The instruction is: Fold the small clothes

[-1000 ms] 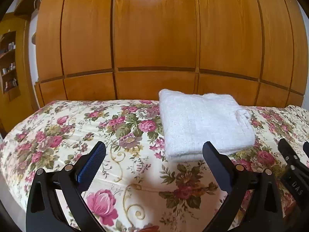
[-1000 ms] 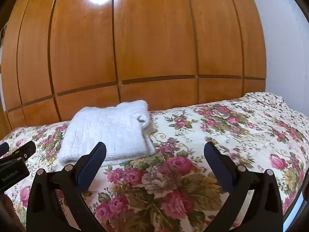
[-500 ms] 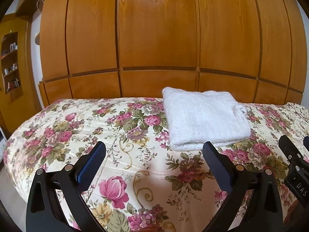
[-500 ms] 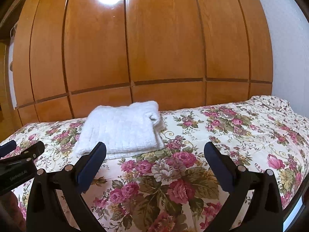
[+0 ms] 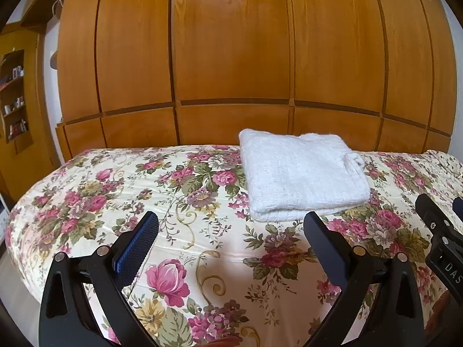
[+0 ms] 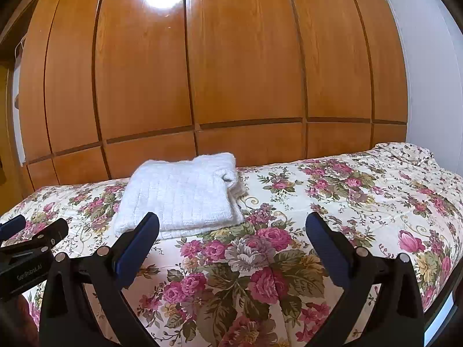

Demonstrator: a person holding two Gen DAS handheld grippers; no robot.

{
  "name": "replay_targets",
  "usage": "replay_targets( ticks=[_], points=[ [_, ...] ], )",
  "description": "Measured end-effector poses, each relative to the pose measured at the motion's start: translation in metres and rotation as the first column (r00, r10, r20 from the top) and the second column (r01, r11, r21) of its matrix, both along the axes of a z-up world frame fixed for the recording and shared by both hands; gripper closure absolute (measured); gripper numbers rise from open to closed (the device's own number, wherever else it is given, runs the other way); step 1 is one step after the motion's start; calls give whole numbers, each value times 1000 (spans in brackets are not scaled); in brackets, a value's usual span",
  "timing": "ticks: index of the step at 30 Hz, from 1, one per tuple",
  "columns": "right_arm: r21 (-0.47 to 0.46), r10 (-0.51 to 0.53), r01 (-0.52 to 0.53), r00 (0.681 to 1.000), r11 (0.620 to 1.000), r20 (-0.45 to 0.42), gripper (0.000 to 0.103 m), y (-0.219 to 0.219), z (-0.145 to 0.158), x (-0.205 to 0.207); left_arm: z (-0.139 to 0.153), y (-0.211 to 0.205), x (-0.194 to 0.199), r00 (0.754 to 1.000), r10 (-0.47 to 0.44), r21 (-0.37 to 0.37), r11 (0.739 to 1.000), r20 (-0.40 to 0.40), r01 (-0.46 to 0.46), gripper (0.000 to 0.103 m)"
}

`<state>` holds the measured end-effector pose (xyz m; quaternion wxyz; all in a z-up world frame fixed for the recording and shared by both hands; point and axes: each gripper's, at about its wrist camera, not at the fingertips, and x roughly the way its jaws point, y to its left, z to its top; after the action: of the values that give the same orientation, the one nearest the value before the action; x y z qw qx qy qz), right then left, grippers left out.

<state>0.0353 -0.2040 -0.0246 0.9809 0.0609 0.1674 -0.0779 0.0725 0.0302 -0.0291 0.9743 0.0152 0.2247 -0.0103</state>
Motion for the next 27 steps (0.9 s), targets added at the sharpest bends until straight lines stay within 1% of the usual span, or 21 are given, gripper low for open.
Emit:
replay_targets(
  ticks=[14, 27],
  points=[
    [1, 4, -4, 1000, 1000, -12, 2, 1, -2, 2, -2, 1, 2, 1000, -1, -12, 1000, -14, 1, 4],
    [8, 9, -9, 1000, 1000, -20, 2, 0, -4, 4, -3, 0, 2, 1000, -8, -9, 1000, -18, 8, 4]
  ],
)
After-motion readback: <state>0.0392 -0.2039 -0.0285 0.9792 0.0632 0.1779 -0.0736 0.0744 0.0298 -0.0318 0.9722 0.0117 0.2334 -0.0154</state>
